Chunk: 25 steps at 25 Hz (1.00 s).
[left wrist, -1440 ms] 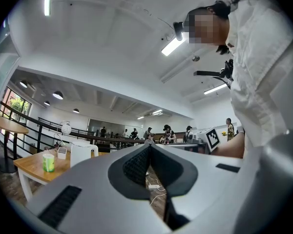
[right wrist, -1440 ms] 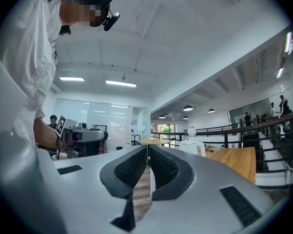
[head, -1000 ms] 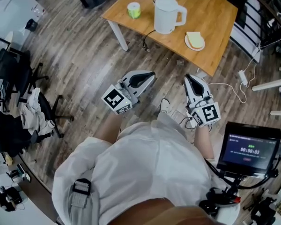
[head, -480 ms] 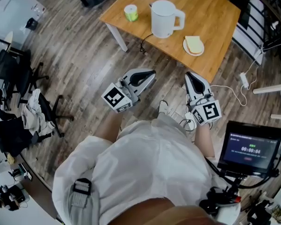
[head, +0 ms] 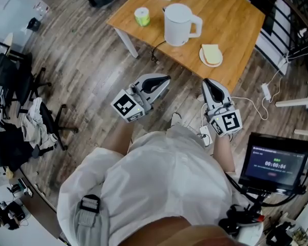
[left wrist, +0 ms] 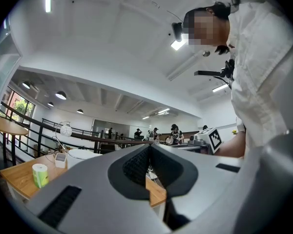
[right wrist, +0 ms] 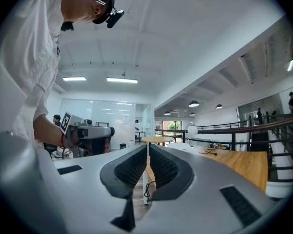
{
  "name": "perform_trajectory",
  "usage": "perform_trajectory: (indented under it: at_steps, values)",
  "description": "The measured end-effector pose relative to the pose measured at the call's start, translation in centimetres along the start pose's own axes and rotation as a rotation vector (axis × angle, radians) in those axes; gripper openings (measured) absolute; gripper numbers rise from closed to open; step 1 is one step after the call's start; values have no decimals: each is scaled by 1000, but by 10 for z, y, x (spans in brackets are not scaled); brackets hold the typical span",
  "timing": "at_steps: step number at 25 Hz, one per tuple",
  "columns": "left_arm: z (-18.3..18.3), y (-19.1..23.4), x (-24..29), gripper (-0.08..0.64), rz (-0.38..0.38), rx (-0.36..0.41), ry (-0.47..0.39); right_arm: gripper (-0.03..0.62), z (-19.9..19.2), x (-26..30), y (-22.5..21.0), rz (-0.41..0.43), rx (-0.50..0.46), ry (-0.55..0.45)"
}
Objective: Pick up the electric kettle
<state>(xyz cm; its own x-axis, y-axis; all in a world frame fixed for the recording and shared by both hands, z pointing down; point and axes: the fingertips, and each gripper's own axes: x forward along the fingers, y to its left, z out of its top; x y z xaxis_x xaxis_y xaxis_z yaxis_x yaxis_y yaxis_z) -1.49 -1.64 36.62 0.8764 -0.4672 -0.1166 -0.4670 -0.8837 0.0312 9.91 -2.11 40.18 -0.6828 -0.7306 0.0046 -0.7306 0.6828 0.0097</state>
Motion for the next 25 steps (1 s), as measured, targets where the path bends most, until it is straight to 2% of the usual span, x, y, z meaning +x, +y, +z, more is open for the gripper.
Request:
perform_trajectory:
  at_steps: [13, 20, 25]
  values:
    - [-5, 33, 37, 8, 28, 3, -5, 9, 1, 24, -47, 37, -12, 5]
    - [-14, 57, 71, 8, 39, 26, 15, 9, -7, 39, -89, 60, -9, 0]
    - [-6, 55, 73, 8, 40, 40, 18, 9, -3, 41, -90, 68, -8, -4]
